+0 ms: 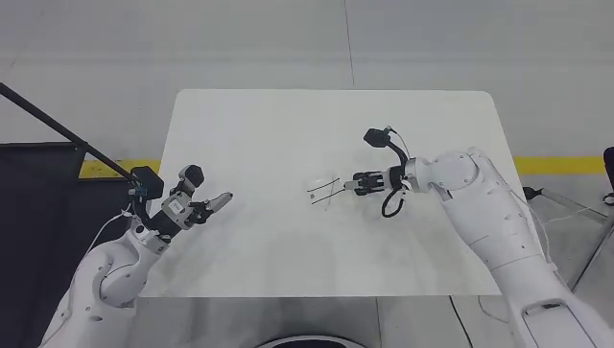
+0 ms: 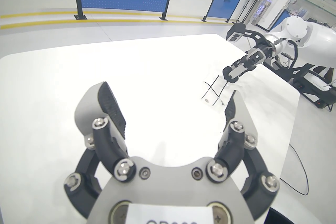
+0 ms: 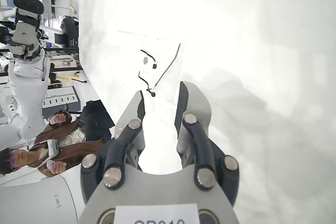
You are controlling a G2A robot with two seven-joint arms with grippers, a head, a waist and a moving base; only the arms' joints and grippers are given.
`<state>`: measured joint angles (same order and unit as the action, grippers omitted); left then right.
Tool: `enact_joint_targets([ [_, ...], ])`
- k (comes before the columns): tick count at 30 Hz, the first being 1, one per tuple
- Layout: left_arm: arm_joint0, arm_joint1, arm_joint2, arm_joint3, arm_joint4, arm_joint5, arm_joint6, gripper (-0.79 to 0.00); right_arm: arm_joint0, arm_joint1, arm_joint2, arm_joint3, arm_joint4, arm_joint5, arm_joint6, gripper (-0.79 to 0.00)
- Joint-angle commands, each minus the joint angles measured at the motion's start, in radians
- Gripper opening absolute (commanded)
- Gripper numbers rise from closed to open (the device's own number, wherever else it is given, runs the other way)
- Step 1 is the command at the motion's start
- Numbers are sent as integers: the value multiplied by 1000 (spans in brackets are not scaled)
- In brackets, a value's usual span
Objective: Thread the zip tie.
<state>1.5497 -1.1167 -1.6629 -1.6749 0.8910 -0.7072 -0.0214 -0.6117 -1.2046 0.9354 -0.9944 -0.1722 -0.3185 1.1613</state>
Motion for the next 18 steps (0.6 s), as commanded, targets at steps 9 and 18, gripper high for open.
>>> enact_joint_targets([
  [9, 0, 0, 0, 0, 0, 0, 0, 0, 32, -16, -39, 47, 16, -17, 2, -554],
  [18, 0, 0, 0, 0, 0, 0, 0, 0, 44, -25, -60, 62, 27, -36, 6, -588],
])
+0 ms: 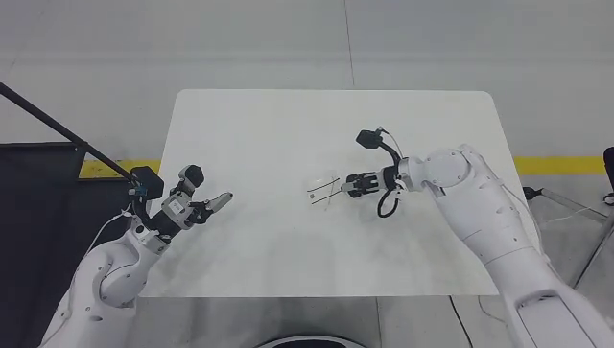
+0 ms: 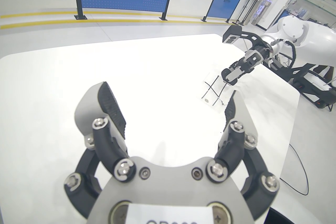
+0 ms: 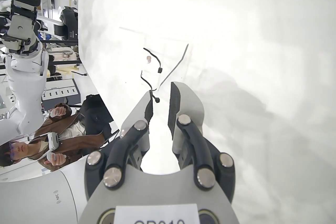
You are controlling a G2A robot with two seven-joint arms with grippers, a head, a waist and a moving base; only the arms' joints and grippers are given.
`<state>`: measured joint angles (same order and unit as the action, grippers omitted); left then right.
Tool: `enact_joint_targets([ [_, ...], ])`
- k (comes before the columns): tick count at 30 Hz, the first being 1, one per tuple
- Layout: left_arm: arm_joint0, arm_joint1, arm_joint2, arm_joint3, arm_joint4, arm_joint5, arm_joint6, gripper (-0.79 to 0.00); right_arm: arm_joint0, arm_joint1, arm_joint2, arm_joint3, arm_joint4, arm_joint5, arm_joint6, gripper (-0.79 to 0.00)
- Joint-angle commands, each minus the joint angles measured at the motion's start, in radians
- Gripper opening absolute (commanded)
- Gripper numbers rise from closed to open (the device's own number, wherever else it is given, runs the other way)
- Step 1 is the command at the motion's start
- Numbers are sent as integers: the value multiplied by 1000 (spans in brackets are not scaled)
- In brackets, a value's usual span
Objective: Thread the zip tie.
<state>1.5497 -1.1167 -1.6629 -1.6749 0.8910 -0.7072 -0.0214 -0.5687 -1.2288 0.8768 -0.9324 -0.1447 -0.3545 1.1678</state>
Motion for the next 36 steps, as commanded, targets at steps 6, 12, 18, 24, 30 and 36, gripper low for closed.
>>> enact_joint_targets([
  [6, 0, 0, 0, 0, 0, 0, 0, 0, 4, -2, -8, 4, -1, -3, 0, -603],
  [12, 0, 0, 0, 0, 0, 0, 0, 0, 4, -2, -9, 6, 3, -7, -4, -730],
  [18, 0, 0, 0, 0, 0, 0, 0, 0, 0, 1, -1, 1, 8, -16, -8, -785],
  [24, 0, 0, 0, 0, 0, 0, 0, 0, -23, 18, 35, -38, 15, -52, -18, -785],
  [30, 1, 0, 6, -6, -5, 10, -4, 0, -65, 43, 83, -130, 5, -47, -3, -785],
  [36, -25, 4, 9, 8, 0, -23, -19, 0, -103, 66, 116, -249, -24, -15, 31, -785],
])
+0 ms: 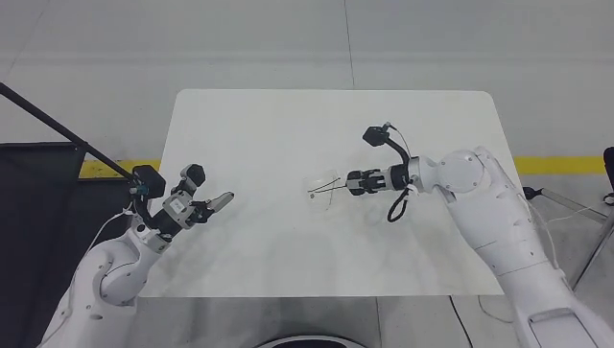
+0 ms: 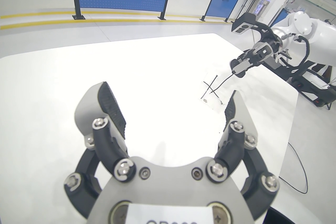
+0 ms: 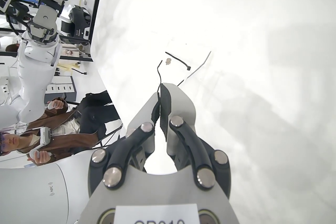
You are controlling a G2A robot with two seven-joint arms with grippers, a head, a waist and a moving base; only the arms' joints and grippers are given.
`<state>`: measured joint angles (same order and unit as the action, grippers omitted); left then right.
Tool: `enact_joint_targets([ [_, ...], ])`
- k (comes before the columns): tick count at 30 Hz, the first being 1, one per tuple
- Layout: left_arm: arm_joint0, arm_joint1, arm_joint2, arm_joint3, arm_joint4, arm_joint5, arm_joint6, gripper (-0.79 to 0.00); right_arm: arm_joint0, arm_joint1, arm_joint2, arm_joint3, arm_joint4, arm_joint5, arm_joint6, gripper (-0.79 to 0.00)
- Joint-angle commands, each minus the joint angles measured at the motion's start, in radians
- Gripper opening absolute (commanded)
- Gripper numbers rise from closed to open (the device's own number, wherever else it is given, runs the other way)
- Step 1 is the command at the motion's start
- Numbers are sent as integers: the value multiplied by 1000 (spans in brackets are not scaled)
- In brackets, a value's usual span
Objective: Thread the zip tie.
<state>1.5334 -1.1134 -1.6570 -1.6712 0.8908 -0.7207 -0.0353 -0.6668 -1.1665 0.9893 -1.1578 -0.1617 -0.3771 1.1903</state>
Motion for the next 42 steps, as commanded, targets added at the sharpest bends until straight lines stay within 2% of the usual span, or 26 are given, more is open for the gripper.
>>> enact_joint_targets([
  [1, -18, 2, 6, 11, -4, -24, -12, 0, -10, 6, 6, -46, -13, 14, 20, -785],
  [8, -95, 14, 31, 38, -2, -174, -74, 0, -33, 28, 25, -199, -51, 48, 117, -785],
  [13, -138, 18, 59, 68, -11, -250, -82, 0, -51, 40, 33, -290, -84, 95, 142, -785],
  [17, -139, 19, 59, 69, -12, -253, -82, 0, -91, 51, 53, -344, -101, 104, 124, -785],
  [32, -140, 19, 77, 56, -13, -256, -95, 0, -102, 51, 51, -353, -108, 98, 97, -785],
  [37, -200, 26, 117, 100, -65, -292, -134, 0, -94, 56, 44, -405, -146, 91, 110, -785],
  [42, -289, 39, 226, 147, -137, -292, -190, 0, -37, 55, 21, -432, -144, 91, 166, -785],
])
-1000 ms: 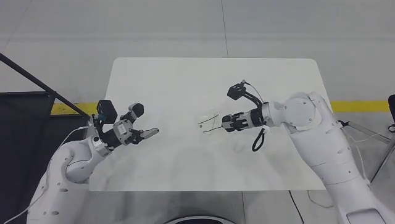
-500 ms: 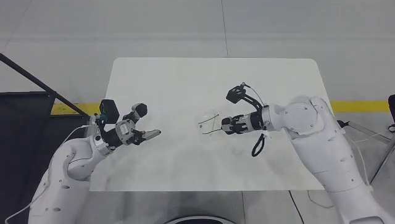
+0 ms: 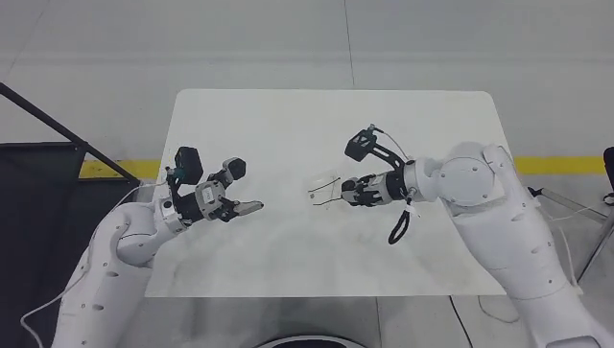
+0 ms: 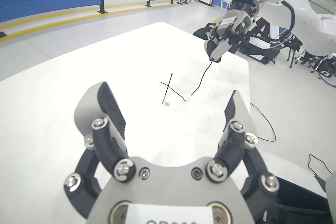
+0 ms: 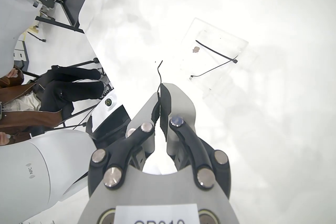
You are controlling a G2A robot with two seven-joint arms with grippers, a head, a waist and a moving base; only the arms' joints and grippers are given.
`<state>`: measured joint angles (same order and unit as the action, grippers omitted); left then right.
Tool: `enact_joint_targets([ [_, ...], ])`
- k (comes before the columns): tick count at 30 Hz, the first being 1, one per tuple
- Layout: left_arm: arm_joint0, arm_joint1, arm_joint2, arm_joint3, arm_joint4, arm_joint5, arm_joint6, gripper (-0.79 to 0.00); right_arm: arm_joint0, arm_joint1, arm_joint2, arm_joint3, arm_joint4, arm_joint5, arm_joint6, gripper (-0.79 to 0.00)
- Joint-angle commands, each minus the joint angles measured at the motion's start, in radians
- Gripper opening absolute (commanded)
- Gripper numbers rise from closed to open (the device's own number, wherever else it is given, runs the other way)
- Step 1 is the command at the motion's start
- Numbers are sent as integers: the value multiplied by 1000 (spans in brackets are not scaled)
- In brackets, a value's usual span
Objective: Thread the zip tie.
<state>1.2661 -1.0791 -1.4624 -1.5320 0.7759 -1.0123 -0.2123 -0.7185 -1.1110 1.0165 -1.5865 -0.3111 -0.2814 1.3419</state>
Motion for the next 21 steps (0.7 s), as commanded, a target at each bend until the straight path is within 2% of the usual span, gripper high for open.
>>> enact_joint_targets([
  [1, -39, 10, 55, 18, -48, 0, -27, 0, 29, -2, -13, -7, 11, -8, 26, -785],
  [4, -83, 28, 128, 24, -145, 0, -86, 0, 67, -9, -43, -4, 25, -7, 45, -785],
  [8, -111, 57, 165, 21, -181, 0, -139, 0, 90, -15, -74, 0, 36, -25, 51, -785],
  [17, -109, 57, 167, 19, -181, 3, -138, 0, 90, -15, -74, 0, 36, -25, 51, -785],
  [21, -100, 53, 206, -31, -148, 26, -151, 0, 74, -16, -83, 4, 40, -46, 8, -785],
])
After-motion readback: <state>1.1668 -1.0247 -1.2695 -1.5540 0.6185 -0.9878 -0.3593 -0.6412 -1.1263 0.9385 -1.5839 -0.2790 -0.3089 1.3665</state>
